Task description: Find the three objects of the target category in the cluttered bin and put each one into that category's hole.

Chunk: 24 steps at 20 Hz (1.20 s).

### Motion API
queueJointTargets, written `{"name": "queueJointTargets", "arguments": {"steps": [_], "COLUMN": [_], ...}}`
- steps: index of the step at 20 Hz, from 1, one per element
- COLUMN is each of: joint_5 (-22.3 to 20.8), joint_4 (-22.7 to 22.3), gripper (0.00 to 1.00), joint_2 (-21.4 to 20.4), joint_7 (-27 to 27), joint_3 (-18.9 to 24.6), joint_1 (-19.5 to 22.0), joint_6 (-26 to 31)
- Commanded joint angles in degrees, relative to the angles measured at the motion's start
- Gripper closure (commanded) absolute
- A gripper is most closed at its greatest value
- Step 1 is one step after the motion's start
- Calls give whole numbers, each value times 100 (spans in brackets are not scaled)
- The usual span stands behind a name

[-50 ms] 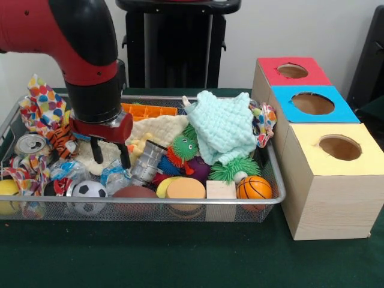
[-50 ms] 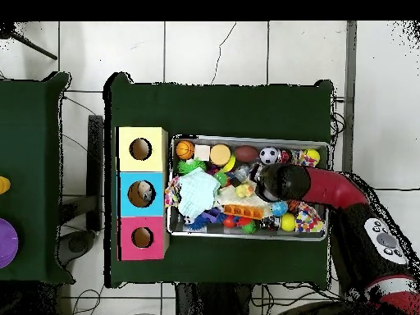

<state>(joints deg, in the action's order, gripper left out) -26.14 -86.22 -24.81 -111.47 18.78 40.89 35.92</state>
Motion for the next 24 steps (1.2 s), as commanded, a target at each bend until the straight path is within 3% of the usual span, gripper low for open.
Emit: {"name": "queueJointTargets", "arguments": {"steps": [1, 2, 9, 11, 16, 19, 24], "joint_5": [-86, -73, -280, -352, -361, -485, -256], "joint_4": [-106, -108, -69, -43, -40, 182, 254], "gripper": [0, 100, 100, 100, 100, 100, 100], "joint_2": [333, 313, -24, -180, -927, -1261, -1311], "joint_7": [403, 277, -490, -499, -720, -874, -838], "joint_3": [395, 329, -302, -456, -969, -1443, -1672], "joint_1": [-339, -384, -892, -1042, -1507, -1916, -2097], "joint_6": [96, 75, -389, -382, 28, 351, 467]}}
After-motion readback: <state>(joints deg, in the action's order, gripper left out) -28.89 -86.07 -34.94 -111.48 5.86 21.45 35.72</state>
